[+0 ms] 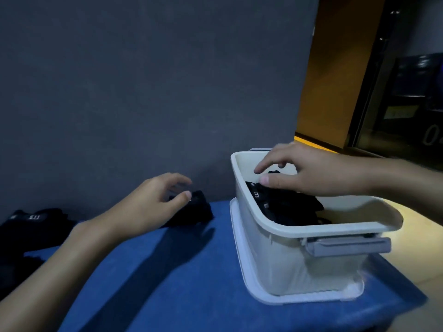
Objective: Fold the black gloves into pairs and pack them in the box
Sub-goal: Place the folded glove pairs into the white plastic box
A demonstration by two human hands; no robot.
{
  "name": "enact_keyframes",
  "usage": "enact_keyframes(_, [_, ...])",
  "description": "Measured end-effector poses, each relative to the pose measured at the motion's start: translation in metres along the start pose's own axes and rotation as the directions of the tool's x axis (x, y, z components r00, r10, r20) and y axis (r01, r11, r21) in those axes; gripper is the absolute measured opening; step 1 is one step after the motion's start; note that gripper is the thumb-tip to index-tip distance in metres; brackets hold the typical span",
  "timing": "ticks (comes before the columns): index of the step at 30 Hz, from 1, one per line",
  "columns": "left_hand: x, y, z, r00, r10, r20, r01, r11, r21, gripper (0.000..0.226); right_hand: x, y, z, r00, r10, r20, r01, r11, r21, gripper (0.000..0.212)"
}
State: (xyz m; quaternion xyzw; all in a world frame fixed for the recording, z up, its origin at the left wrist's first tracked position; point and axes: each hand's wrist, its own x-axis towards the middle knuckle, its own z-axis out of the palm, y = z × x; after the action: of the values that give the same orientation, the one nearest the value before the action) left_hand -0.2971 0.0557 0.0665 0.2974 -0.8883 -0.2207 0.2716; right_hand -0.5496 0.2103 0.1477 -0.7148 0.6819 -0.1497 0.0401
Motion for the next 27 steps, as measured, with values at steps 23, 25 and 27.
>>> enact_keyframes(23, [-0.043, -0.099, 0.044, 0.988, -0.155, -0.015, 0.155, 0.988, -0.001, 0.049, 0.139, -0.043, 0.18, 0.874, 0.485, -0.021, -0.44, 0.81, 0.388, 0.08])
enact_keyframes(25, [-0.041, -0.099, 0.046, 0.988, -0.151, -0.03, 0.151, 0.989, -0.003, 0.049, 0.135, -0.041, 0.188, 0.889, 0.458, -0.005, -0.405, 0.791, 0.459, 0.081])
enact_keyframes(27, [-0.041, -0.099, 0.045, 0.985, -0.161, -0.059, 0.161, 0.987, -0.011, 0.048, 0.134, -0.042, 0.196, 0.91, 0.415, -0.006, -0.362, 0.803, 0.474, 0.079])
